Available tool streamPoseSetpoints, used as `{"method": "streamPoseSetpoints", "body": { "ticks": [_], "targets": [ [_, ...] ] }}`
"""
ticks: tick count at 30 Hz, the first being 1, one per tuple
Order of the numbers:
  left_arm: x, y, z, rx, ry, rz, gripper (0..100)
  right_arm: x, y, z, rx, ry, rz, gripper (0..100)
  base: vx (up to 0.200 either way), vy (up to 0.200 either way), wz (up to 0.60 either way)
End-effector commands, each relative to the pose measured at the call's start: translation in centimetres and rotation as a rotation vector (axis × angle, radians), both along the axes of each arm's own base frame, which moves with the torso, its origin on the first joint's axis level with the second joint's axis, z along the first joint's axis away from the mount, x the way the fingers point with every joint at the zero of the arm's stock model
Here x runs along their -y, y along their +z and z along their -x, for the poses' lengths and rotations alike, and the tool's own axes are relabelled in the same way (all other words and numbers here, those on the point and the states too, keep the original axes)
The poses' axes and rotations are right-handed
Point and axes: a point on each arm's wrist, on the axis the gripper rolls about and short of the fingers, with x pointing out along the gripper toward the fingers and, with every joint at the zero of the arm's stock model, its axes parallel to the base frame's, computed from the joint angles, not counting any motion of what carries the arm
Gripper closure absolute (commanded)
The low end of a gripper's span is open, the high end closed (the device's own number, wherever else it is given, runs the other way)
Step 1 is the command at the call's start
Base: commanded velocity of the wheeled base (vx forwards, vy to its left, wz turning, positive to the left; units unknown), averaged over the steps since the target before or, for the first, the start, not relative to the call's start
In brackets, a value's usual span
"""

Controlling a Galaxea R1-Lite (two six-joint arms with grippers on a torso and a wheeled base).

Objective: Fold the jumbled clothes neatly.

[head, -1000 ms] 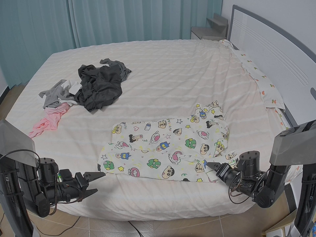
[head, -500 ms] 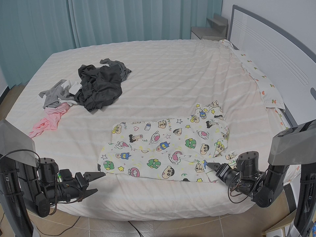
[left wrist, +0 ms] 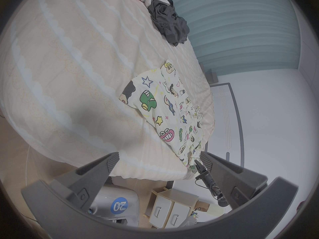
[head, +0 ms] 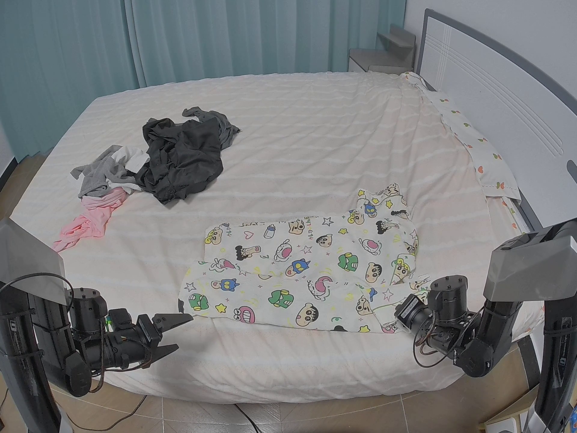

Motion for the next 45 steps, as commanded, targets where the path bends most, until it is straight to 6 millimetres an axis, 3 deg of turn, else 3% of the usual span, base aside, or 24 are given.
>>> {"method": "streamPoseSetpoints", "body": {
  "ticks": [1,9,30,45],
  "targets": [
    [0.0,0.1,-0.1,0.016,0.000,0.001,0,0.0,0.7,0.2,0.015,0.006,-0.006,100,0.000,0.000,0.00],
    [0.0,0.1,-0.1,0.016,0.000,0.001,0,0.0,3.3,0.1,0.077,0.026,-0.012,100,0.000,0.000,0.00],
    [0.0,0.1,-0.1,0.016,0.000,0.001,0,-0.7,8.8,-2.9,0.060,0.071,0.108,100,0.000,0.000,0.00],
    [0.0,0.1,-0.1,0.016,0.000,0.001,0,-0.1,9.8,-0.5,-0.096,0.149,0.202,100,0.000,0.000,0.00]
  ]
}}
